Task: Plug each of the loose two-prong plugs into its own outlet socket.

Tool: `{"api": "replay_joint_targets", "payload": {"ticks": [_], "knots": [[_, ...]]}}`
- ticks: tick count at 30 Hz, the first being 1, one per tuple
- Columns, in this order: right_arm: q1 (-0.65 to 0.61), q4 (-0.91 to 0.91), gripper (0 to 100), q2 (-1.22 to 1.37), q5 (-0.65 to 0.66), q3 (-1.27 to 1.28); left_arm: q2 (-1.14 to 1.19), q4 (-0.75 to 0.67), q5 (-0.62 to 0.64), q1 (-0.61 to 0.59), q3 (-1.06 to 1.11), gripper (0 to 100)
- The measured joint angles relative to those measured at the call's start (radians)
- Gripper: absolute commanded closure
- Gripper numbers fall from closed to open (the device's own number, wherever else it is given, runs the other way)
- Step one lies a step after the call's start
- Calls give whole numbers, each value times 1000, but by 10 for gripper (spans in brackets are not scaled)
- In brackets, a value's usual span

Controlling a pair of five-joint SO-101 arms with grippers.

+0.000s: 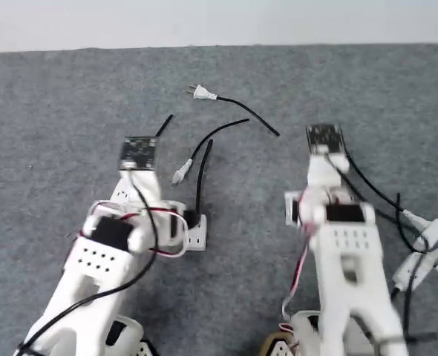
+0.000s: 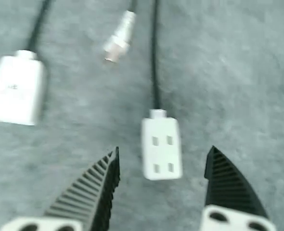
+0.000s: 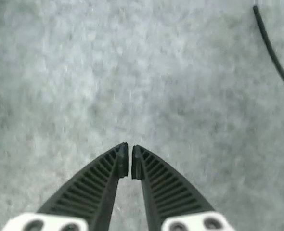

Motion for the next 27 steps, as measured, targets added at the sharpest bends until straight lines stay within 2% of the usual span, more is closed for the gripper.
{"api": "replay_joint_targets", "payload": {"ticks": [6,11,14,20,24,27], "knots": [[2,-49,990,456,204,-416,-8,-35,-25,-265,29,727],[-12,-83,990,852,482,-809,-8,-290,-112,-494,190,727],[-21,-80,990,1076,611,-1042,-8,-390,-166,-528,244,727],[-58,26,968,1436,818,-1499,-8,-416,-189,-531,247,727],[-60,55,862,1654,858,-1798,-8,-433,-193,-531,269,727],[-63,63,863,1806,838,-2019,-9,-437,-195,-526,282,727]]}}
